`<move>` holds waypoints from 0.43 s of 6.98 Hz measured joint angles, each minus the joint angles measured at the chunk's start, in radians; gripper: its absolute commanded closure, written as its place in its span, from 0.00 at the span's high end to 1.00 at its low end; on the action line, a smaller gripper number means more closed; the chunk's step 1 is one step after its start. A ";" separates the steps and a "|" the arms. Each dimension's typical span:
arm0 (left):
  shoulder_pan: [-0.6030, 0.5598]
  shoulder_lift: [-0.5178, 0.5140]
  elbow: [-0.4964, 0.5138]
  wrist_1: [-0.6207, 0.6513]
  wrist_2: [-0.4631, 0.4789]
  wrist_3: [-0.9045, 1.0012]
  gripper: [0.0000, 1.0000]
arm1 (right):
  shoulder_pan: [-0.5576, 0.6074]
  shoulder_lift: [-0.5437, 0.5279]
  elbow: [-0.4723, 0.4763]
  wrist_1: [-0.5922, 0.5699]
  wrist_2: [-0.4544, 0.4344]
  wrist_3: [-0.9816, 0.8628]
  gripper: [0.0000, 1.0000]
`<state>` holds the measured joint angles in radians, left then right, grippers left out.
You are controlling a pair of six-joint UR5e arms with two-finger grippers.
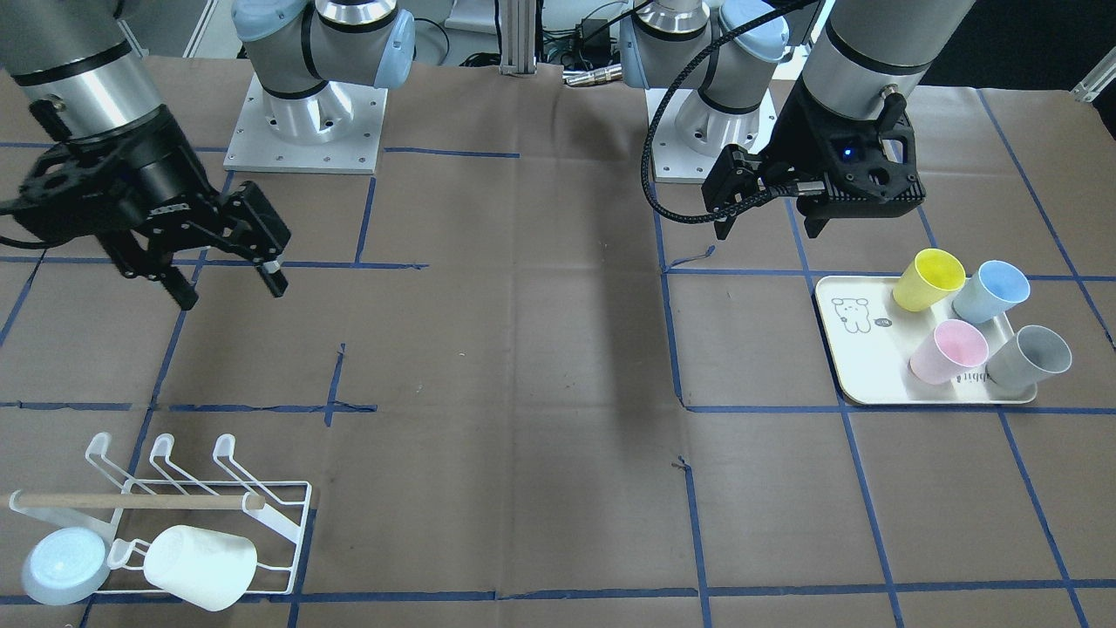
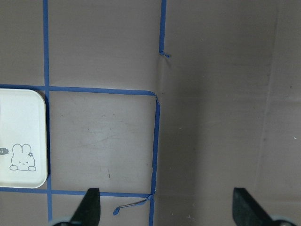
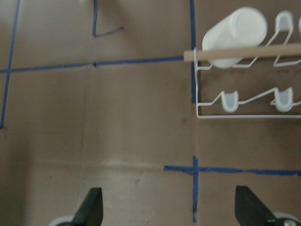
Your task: Transfer IKEA cup to right arm and place on rack
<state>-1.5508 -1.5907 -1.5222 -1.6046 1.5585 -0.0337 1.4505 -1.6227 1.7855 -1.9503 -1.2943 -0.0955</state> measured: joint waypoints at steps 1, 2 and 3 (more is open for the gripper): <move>0.000 0.000 0.000 0.000 0.000 0.000 1.00 | 0.030 -0.004 -0.021 0.165 -0.010 0.001 1.00; 0.000 0.000 0.000 0.000 0.000 0.000 1.00 | 0.044 -0.006 -0.047 0.298 -0.043 0.003 1.00; 0.000 0.000 0.000 0.000 0.000 0.000 1.00 | 0.049 -0.007 -0.070 0.379 -0.111 0.024 1.00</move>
<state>-1.5509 -1.5908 -1.5217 -1.6046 1.5585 -0.0338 1.4997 -1.6292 1.7157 -1.5717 -1.4052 -0.0718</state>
